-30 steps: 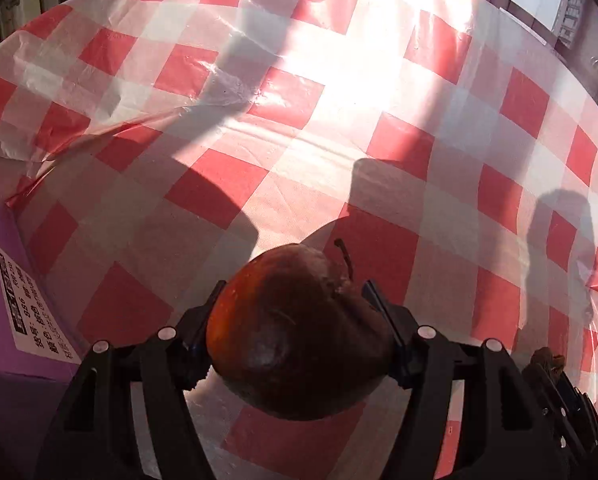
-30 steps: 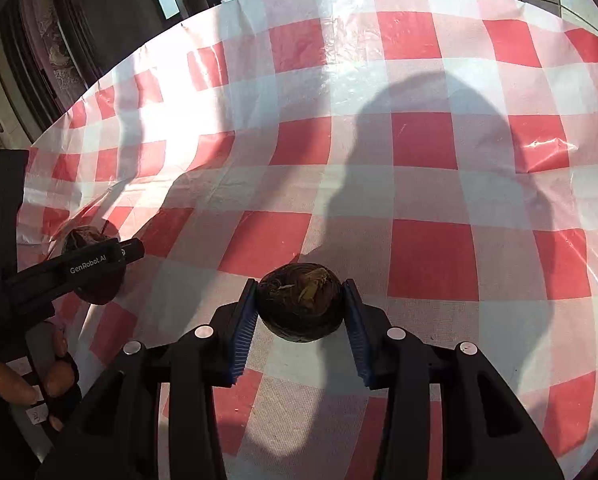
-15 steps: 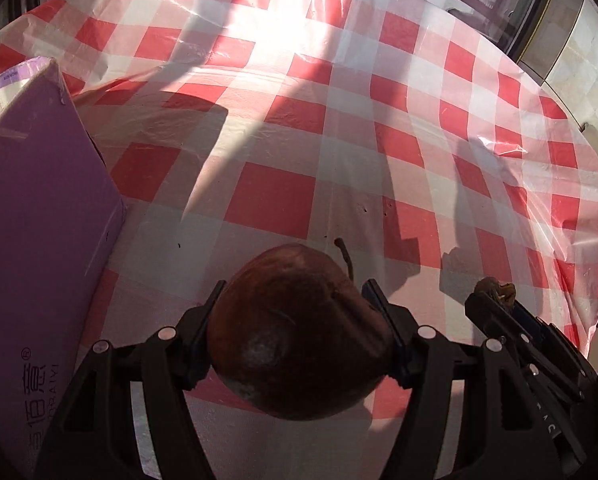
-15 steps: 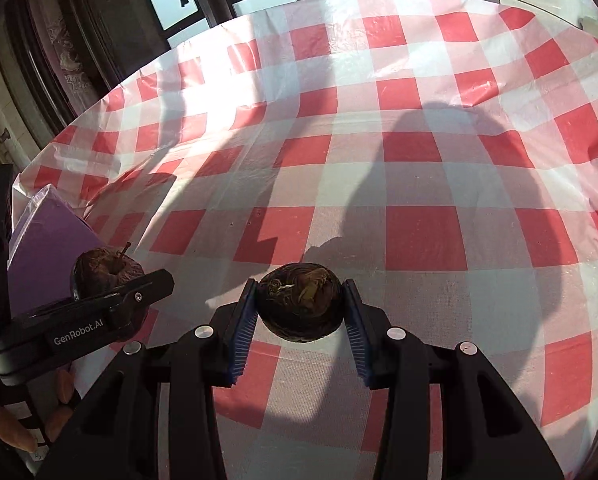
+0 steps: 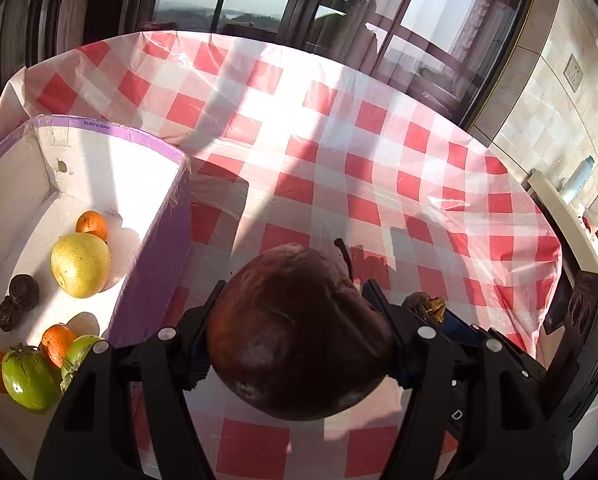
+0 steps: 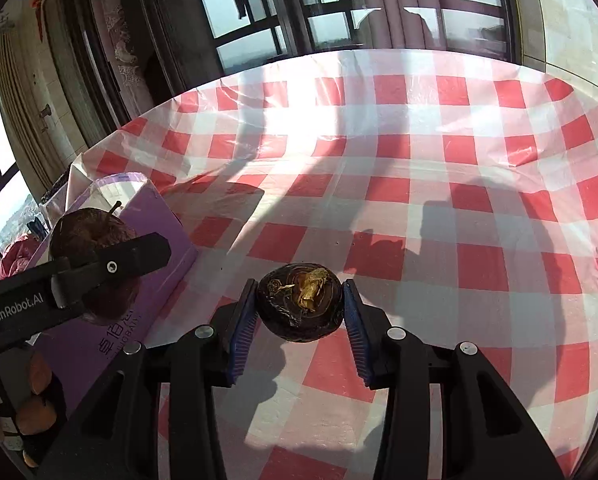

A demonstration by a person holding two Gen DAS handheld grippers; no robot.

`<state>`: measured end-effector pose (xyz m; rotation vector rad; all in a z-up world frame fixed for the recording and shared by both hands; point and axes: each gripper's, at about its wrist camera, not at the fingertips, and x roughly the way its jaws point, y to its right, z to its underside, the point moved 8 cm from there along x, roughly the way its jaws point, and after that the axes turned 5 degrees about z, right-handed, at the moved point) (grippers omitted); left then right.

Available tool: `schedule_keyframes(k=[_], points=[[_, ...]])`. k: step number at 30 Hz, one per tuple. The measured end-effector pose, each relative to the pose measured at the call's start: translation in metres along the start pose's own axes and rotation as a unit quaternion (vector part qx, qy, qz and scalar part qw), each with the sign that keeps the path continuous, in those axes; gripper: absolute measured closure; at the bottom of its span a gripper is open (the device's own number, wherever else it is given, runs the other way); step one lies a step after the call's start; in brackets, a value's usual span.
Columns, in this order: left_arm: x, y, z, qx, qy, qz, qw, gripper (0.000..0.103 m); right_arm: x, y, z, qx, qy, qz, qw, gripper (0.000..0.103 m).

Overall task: Organize fruits
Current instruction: 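Carry the red apple and fig into the white box and release both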

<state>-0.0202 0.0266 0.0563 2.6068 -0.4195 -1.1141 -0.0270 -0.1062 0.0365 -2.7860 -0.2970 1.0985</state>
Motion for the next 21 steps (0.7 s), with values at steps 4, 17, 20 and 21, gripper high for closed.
schedule_keyframes(k=[4,17,20,21], points=[[-0.04,-0.019,-0.019,-0.006,0.044,-0.006,0.999,0.036,-0.012,-0.048,-0.011,-0.041,0.022,-0.039,0.998,0.061],[-0.098,-0.153,-0.052,-0.027,0.06,-0.126,0.9898,0.036,-0.008,-0.215,-0.045,-0.183,0.043,-0.152,0.97,0.061],[-0.092,-0.185,-0.047,-0.033,0.033,-0.141,0.9889,0.036,0.007,-0.239,-0.044,-0.209,0.024,-0.16,0.964,0.061],[-0.09,-0.195,-0.045,-0.037,0.022,-0.145,0.9886,0.036,0.013,-0.245,-0.043,-0.219,0.017,-0.158,0.963,0.061]])
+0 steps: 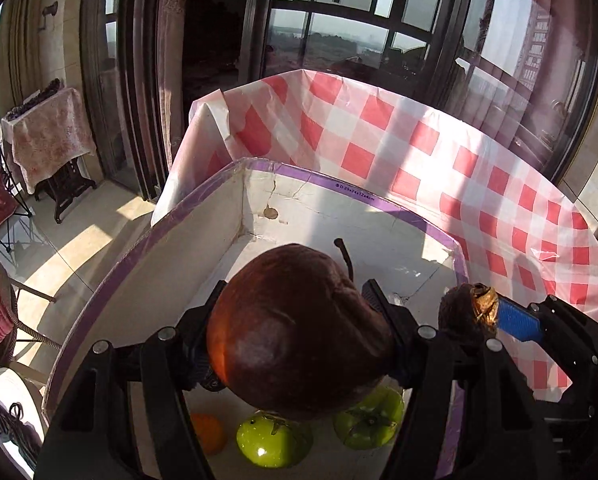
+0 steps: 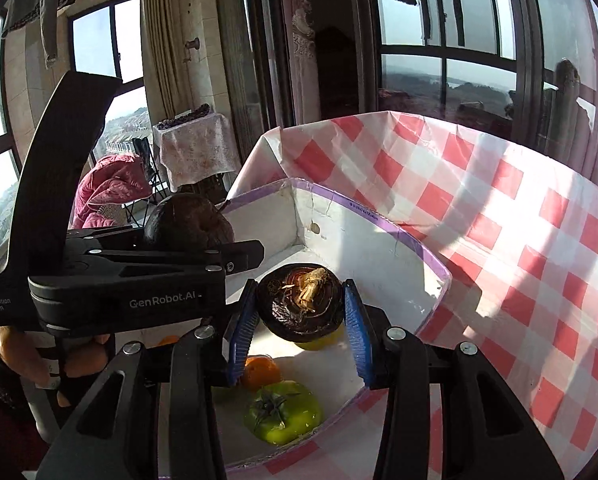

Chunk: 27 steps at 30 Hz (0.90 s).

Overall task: Organize fruits
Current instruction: 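Carry the red apple and fig into the white box and release both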

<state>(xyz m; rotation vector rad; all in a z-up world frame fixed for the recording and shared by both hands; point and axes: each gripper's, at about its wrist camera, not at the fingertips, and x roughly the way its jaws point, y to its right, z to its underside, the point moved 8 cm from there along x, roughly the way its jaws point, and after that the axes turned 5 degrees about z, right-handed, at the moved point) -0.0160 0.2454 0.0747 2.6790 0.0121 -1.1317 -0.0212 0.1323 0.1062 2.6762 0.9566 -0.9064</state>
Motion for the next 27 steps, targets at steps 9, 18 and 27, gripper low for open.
schedule_keyframes(k=[9,18,27], points=[[0.035,-0.058,0.012,-0.032,-0.078,-0.019,0.9963,0.036,0.058,-0.009,0.009,-0.067,-0.074,0.035,0.994,0.061],[0.072,-0.059,0.031,0.001,-0.181,-0.024,0.9832,0.036,0.104,-0.004,0.023,-0.158,-0.162,0.081,0.971,0.061],[0.105,-0.058,0.044,0.026,-0.237,-0.039,0.9705,0.036,0.121,0.006,0.025,-0.165,-0.235,0.033,0.957,0.061]])
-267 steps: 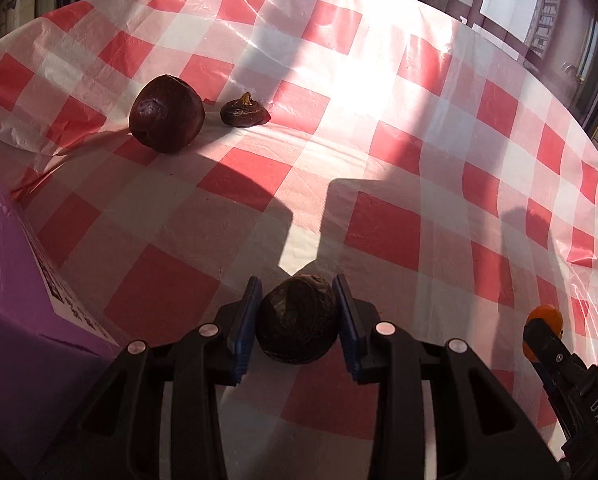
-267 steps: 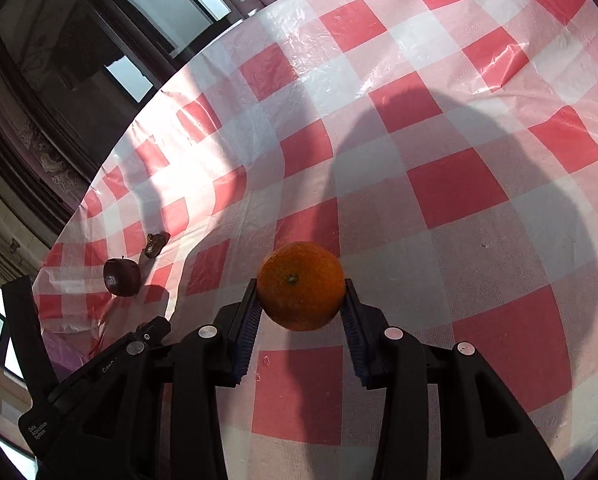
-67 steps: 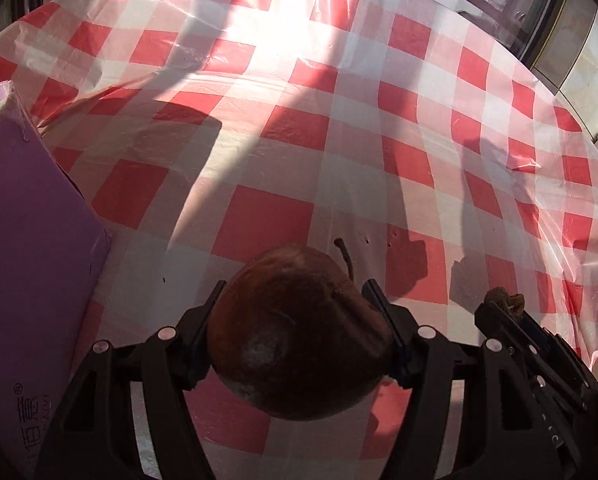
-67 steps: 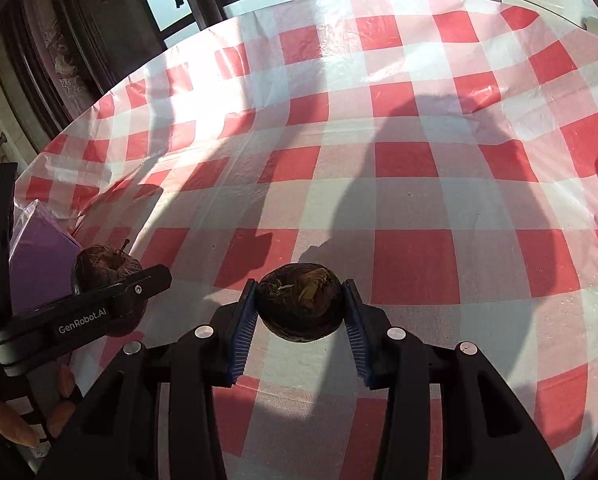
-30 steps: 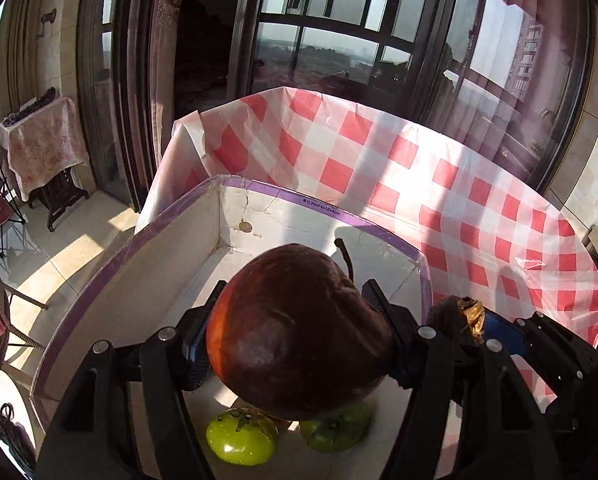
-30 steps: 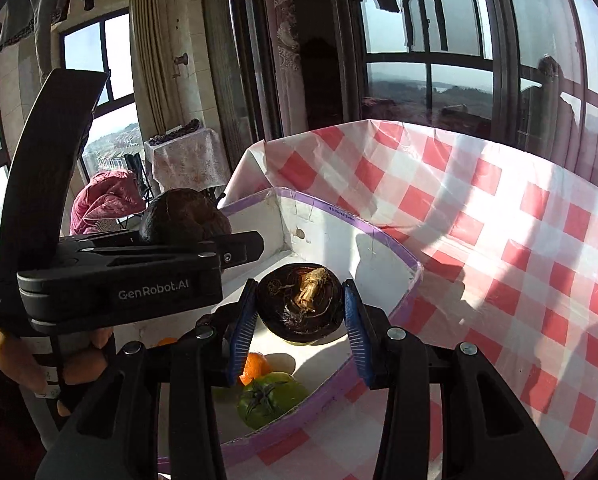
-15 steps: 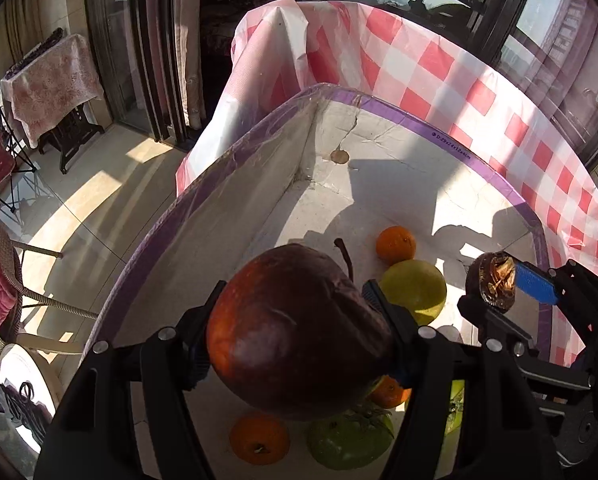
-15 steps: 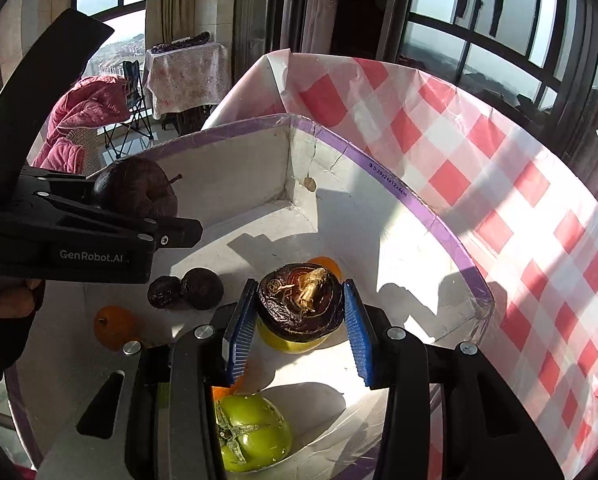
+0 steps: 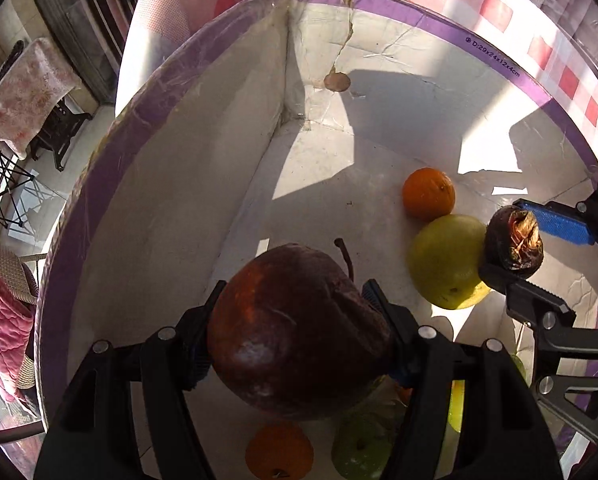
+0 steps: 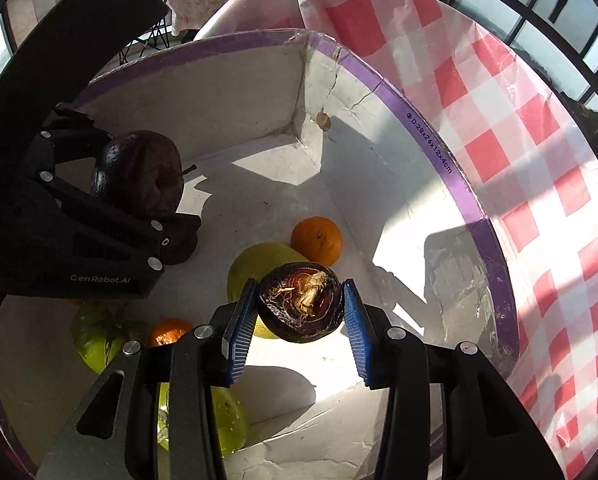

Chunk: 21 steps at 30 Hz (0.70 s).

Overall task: Organize fruits
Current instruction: 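Carry the red apple and fig into the white box and release both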

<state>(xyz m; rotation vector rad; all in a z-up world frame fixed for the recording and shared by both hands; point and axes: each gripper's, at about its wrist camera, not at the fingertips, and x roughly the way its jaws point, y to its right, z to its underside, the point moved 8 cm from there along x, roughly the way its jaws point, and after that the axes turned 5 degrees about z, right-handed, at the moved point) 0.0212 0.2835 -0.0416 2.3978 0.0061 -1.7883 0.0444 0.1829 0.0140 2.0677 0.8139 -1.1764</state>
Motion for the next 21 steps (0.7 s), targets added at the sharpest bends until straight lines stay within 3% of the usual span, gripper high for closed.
schedule_keyframes(k=[3,6,13,21], points=[[0.005,0.001,-0.002,0.008,0.005,-0.014,0.9999,0.036,0.003,0.008,-0.005,0.004,-0.008,-0.007,1.0,0.061],[0.007,-0.001,-0.003,0.001,0.003,-0.005,1.0,0.036,0.004,0.001,-0.008,-0.005,-0.012,-0.018,1.0,0.061],[0.009,-0.003,-0.006,0.003,0.005,-0.003,1.0,0.036,0.008,-0.004,-0.024,-0.019,-0.002,0.033,0.999,0.061],[0.019,-0.005,-0.015,-0.005,-0.003,-0.007,1.0,0.035,0.022,0.013,-0.023,0.008,-0.046,0.055,0.997,0.058]])
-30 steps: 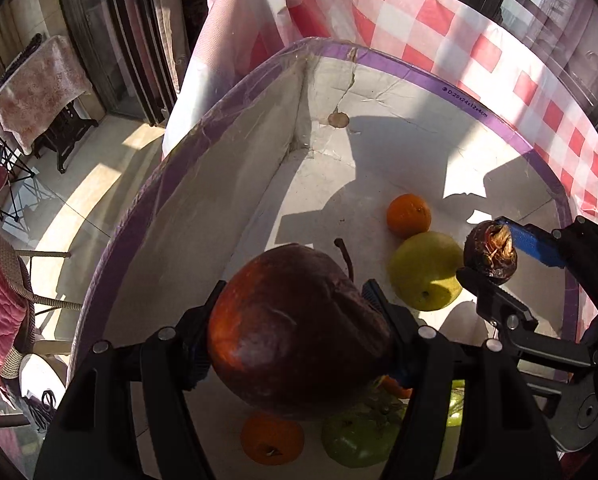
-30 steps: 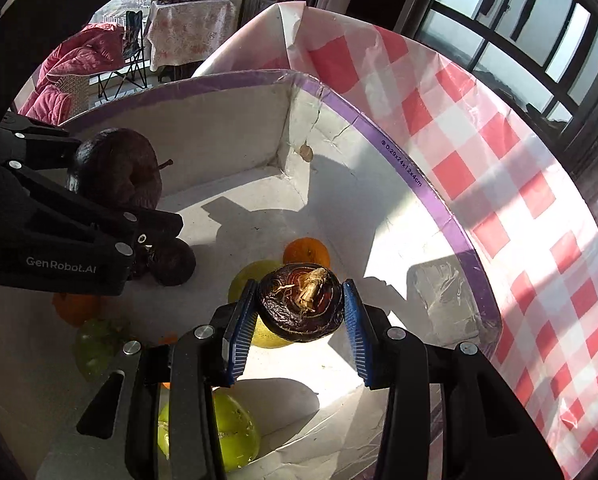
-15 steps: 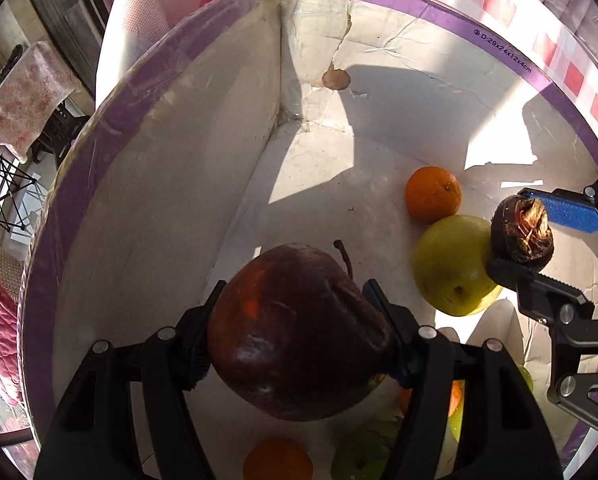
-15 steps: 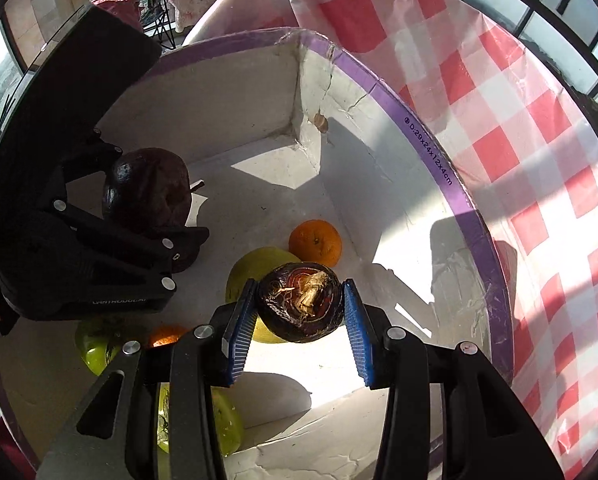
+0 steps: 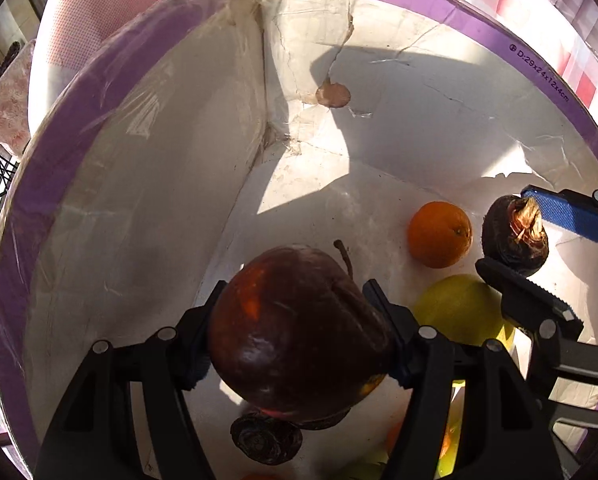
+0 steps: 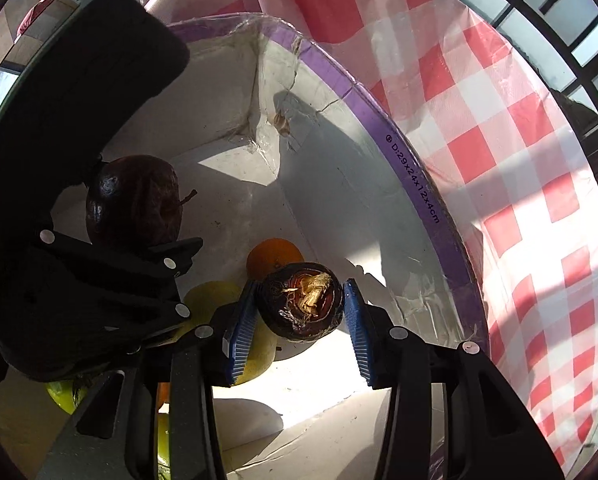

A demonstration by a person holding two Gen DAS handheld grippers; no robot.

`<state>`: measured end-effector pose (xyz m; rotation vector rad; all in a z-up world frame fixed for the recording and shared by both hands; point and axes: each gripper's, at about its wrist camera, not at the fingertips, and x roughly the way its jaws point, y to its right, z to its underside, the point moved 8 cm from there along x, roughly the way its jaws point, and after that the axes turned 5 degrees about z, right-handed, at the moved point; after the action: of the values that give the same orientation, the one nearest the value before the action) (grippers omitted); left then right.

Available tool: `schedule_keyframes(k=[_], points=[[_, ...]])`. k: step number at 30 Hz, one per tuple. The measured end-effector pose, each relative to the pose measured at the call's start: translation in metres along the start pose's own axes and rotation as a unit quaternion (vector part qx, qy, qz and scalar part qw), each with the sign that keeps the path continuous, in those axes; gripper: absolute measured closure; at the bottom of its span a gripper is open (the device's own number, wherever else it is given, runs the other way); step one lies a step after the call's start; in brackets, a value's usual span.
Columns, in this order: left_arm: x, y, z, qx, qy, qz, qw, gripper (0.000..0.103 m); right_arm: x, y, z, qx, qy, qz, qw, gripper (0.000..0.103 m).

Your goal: Organize fruits

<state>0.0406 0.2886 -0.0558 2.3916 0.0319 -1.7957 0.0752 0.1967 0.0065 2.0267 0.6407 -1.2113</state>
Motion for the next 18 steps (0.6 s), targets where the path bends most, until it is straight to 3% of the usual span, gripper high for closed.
schedule_keyframes(k=[4,7,10,12,13,16,18], points=[[-0.002,-0.001,0.004,-0.004,-0.006,0.011,0.9999,0.035,-0.006,0.008,0.003,0.023,0.002,-0.004,1.0,0.033],[-0.018,-0.005,0.007,-0.017,0.009,0.027,0.9994,0.035,-0.02,0.018,0.006,0.037,0.015,0.007,0.999,0.025],[-0.073,-0.009,0.005,-0.006,0.1,0.032,0.9944,0.033,-0.044,0.021,0.018,0.051,0.027,-0.009,0.998,0.017],[-0.125,-0.007,0.006,0.018,0.174,0.019,0.9844,0.008,-0.058,0.018,0.03,0.054,0.026,-0.023,0.998,0.017],[-0.147,-0.007,0.009,0.028,0.204,0.01,0.9786,0.001,-0.063,0.016,0.036,0.055,0.024,-0.026,0.998,0.017],[-0.211,-0.005,0.018,0.051,0.271,-0.015,0.9612,0.002,-0.079,0.001,0.05,0.07,0.015,-0.068,0.995,0.017],[-0.239,-0.013,0.031,0.051,0.293,-0.012,0.9548,0.002,-0.088,-0.012,0.055,0.087,0.01,-0.093,0.992,0.017]])
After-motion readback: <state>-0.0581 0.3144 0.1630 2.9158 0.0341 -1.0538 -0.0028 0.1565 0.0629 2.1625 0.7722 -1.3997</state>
